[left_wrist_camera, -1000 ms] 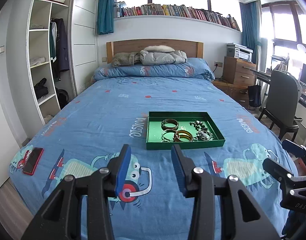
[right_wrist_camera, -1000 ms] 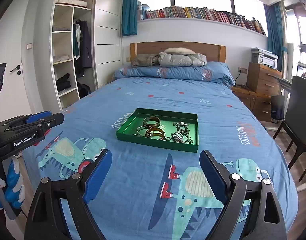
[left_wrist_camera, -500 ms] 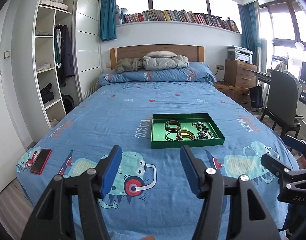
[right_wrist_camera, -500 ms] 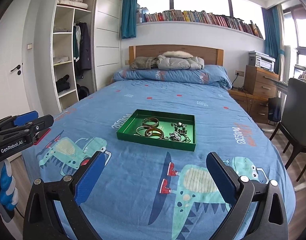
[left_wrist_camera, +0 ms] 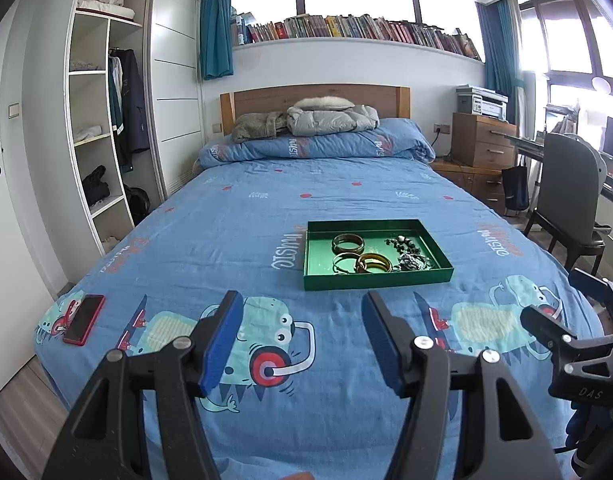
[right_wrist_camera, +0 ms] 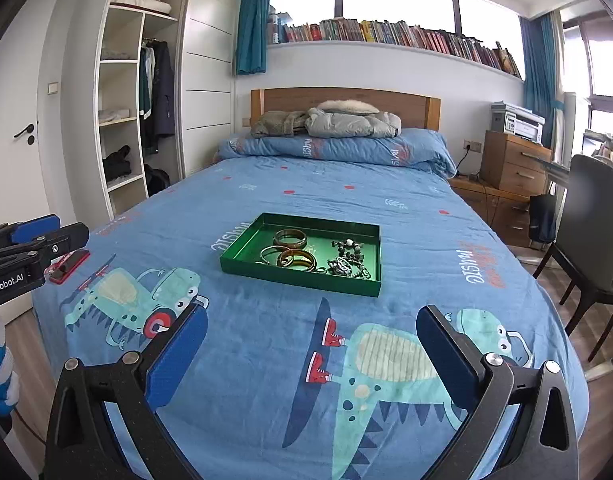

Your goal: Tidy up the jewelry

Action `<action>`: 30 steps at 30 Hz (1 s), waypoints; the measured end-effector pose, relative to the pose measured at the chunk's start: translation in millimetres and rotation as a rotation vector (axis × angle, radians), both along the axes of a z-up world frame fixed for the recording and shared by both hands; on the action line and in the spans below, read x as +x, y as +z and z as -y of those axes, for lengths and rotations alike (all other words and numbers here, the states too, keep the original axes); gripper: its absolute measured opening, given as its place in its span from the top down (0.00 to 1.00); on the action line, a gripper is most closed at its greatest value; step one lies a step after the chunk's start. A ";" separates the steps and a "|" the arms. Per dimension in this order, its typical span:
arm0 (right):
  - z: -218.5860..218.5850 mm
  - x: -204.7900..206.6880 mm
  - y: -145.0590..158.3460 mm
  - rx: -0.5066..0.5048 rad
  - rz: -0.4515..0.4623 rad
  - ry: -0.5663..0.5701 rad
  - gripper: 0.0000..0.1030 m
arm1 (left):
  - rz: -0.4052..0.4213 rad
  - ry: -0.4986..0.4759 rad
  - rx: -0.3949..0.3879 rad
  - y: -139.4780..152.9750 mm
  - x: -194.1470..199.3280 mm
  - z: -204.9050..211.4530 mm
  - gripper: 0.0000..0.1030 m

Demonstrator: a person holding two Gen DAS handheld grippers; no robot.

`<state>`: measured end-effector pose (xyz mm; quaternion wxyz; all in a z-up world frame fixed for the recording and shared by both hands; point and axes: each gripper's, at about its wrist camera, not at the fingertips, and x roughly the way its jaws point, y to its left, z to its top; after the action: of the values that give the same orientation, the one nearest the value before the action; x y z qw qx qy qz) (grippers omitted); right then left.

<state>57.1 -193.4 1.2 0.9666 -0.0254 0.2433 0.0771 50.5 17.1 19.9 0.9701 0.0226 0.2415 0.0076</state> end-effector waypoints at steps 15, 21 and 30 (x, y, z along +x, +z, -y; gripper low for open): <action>1.7 9.7 -7.9 0.004 -0.036 -0.020 0.00 | -0.039 -0.008 0.006 -12.5 12.4 0.0 0.41; -0.8 10.8 -11.3 -0.020 -0.049 -0.056 0.00 | -0.052 -0.018 0.022 -21.2 15.8 5.3 0.41; 2.7 9.8 -18.3 -0.073 -0.065 -0.124 0.00 | -0.078 -0.026 0.052 -35.5 18.0 20.1 0.41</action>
<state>66.9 -196.1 -17.0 0.9596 -0.0429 0.2781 0.0088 68.6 -3.0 -15.7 0.9590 0.0512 0.2788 0.0002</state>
